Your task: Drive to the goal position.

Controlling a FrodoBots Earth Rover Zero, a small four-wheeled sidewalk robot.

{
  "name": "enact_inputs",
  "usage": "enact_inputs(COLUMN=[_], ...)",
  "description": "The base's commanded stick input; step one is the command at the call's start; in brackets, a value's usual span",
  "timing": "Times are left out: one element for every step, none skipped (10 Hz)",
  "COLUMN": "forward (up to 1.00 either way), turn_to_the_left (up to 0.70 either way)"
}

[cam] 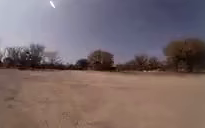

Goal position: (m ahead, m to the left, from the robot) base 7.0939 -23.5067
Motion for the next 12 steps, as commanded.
enact_inputs(forward=[1.0, 1.0, 1.0, 1.0, 1.0, 1.0, 1.0, 1.0, 1.0, 1.0, 1.0, 1.0], turn_to_the_left=[-0.4, -0.4, -0.4, -0.4, -0.4, -0.4, -0.4, -0.4, -0.4, -0.4, -0.4, -0.4])
